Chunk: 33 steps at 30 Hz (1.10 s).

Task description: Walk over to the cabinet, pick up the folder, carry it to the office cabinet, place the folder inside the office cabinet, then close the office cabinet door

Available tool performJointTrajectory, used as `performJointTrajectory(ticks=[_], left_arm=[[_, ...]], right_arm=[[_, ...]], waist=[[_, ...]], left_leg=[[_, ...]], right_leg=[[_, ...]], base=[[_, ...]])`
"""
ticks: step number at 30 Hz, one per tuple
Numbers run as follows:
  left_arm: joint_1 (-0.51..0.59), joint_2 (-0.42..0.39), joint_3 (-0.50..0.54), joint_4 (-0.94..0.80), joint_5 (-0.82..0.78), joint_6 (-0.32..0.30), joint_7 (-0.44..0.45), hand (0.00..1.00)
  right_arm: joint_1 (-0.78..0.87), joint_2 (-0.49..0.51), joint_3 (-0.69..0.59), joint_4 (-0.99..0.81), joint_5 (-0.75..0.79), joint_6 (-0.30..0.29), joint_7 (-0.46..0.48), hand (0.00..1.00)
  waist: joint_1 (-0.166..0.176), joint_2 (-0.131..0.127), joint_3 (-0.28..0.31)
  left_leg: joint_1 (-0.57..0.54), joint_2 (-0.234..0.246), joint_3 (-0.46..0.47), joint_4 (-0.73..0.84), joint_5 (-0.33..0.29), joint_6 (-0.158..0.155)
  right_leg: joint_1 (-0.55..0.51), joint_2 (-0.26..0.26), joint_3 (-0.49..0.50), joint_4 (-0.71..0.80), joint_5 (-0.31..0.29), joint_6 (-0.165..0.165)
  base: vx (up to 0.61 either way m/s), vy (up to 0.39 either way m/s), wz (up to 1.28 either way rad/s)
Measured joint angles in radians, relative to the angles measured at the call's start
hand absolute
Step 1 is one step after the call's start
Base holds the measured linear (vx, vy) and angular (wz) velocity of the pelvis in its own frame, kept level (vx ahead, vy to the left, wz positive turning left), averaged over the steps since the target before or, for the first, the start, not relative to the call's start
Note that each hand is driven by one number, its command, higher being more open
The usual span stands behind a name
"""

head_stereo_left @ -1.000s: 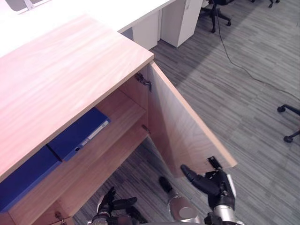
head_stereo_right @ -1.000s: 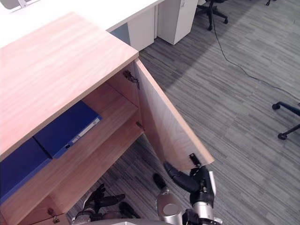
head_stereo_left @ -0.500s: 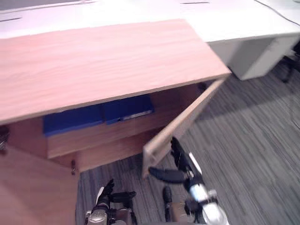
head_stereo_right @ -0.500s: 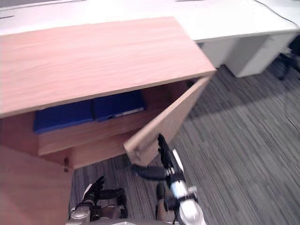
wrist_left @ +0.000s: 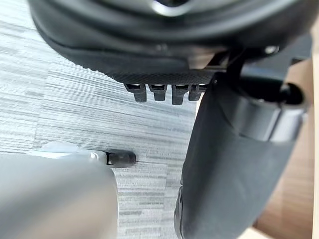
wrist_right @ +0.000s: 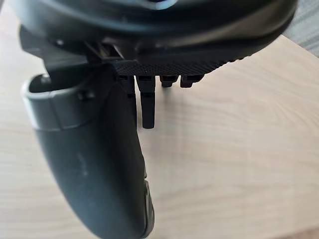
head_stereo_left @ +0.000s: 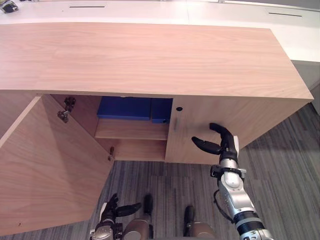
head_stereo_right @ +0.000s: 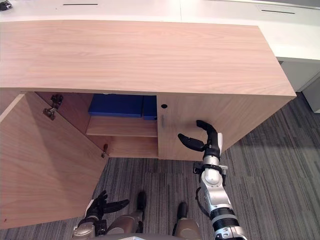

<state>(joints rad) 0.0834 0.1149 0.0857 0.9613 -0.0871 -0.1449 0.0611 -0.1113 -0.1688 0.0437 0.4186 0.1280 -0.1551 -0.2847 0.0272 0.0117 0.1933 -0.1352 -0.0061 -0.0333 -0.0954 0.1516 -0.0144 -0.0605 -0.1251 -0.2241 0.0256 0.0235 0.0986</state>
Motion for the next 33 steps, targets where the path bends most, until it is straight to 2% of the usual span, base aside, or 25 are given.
performJointTrajectory(ticks=[3,5,7,11,13,15,17,20,24,28,29,33], left_arm=[[0.037,-0.014,0.015,-0.051,-0.024,-0.007,0.004,1.0],[0.057,-0.015,0.038,-0.068,-0.048,-0.011,0.004,1.0],[0.085,-0.017,0.107,-0.115,-0.095,-0.012,0.005,1.0],[0.122,-0.013,0.251,-0.232,-0.178,-0.014,0.015,1.0],[0.145,0.009,0.329,-0.315,-0.224,-0.022,0.044,1.0],[0.161,0.039,0.35,-0.388,-0.256,-0.031,0.057,1.0],[0.171,0.068,0.359,-0.467,-0.277,-0.038,0.062,1.0],[0.178,0.125,0.375,-0.596,-0.289,-0.044,0.06,1.0],[0.173,0.209,0.399,-0.665,-0.289,-0.058,0.058,1.0],[0.121,0.294,0.397,-0.698,-0.287,-0.08,0.045,1.0],[0.106,0.309,0.396,-0.698,-0.286,-0.082,0.045,1.0],[0.087,0.325,0.376,-0.735,-0.276,-0.087,0.063,1.0]], right_arm=[[0.037,-0.006,-0.021,0.031,0.007,-0.024,0.003,1.0],[0.062,-0.011,-0.02,0.069,0.006,-0.026,0.032,1.0],[0.107,0.005,-0.025,0.164,0.003,-0.02,0.067,1.0],[0.162,0.071,-0.094,0.324,-0.012,0.002,0.086,1.0],[0.168,0.091,-0.149,0.398,-0.01,0.015,0.082,1.0],[0.171,0.09,-0.183,0.411,-0.01,0.018,0.074,1.0],[0.167,0.087,-0.223,0.417,-0.01,0.018,0.06,1.0],[0.162,0.077,-0.27,0.423,-0.003,0.031,0.042,1.0],[0.168,0.076,-0.277,0.43,0.002,0.033,0.048,1.0],[0.17,0.076,-0.295,0.429,0.008,0.032,0.061,1.0],[0.173,0.076,-0.295,0.429,0.009,0.032,0.067,1.0],[0.213,0.085,-0.295,0.429,0.009,0.032,0.087,1.0]], waist=[[0.009,0.015,-0.002],[0.014,0.015,-0.002],[0.041,0.017,-0.003],[0.072,0.03,-0.008],[0.084,0.039,-0.013],[0.099,0.04,-0.013],[0.103,0.039,-0.013],[0.126,0.038,-0.012],[0.123,0.038,-0.012],[0.121,0.035,-0.011],[0.12,0.032,-0.01],[0.109,0.017,-0.016]], left_leg=[[-0.007,-0.01,-0.061,0.0,0.001,-0.001],[-0.006,-0.014,-0.095,0.0,0.002,-0.004],[-0.007,-0.023,-0.152,0.0,0.005,-0.007],[-0.006,-0.052,-0.233,0.0,0.006,-0.007],[-0.001,-0.072,-0.276,0.001,0.038,-0.005],[0.001,-0.089,-0.312,0.006,0.046,0.004],[0.006,-0.102,-0.331,0.007,0.047,0.005],[0.022,-0.112,-0.338,0.007,0.047,0.005],[0.024,-0.11,-0.337,0.006,0.047,0.005],[0.023,-0.105,-0.322,0.0,0.043,0.003],[0.022,-0.104,-0.314,0.0,0.035,0.001],[0.012,-0.077,-0.271,0.0,0.033,0.003]], right_leg=[[0.031,-0.001,-0.068,-0.015,-0.008,0.0],[0.048,-0.001,-0.106,-0.014,-0.021,0.001],[0.08,-0.002,-0.172,-0.011,-0.048,0.002],[0.143,-0.017,-0.3,0.003,-0.105,0.013],[0.179,-0.031,-0.369,0.02,-0.133,0.01],[0.198,-0.038,-0.391,0.026,-0.143,0.004],[0.221,-0.04,-0.394,0.027,-0.153,-0.011],[0.251,-0.044,-0.393,0.029,-0.154,-0.013],[0.253,-0.042,-0.384,0.03,-0.161,-0.013],[0.248,-0.04,-0.356,0.029,-0.182,-0.009],[0.246,-0.04,-0.345,0.026,-0.191,0.001],[0.219,-0.024,-0.309,0.026,-0.197,-0.005]], base=[[0.01,-0.037,0.55],[0.05,-0.058,0.7],[0.1,-0.071,0.93],[0.16,-0.05,1.1],[0.19,-0.036,0.92],[0.2,-0.039,0.72],[0.15,-0.037,0.75],[0.06,-0.045,0.42],[-0.05,-0.056,0.04],[-0.14,-0.023,-0.1],[-0.16,-0.005,-0.18],[-0.13,-0.018,-0.18]])
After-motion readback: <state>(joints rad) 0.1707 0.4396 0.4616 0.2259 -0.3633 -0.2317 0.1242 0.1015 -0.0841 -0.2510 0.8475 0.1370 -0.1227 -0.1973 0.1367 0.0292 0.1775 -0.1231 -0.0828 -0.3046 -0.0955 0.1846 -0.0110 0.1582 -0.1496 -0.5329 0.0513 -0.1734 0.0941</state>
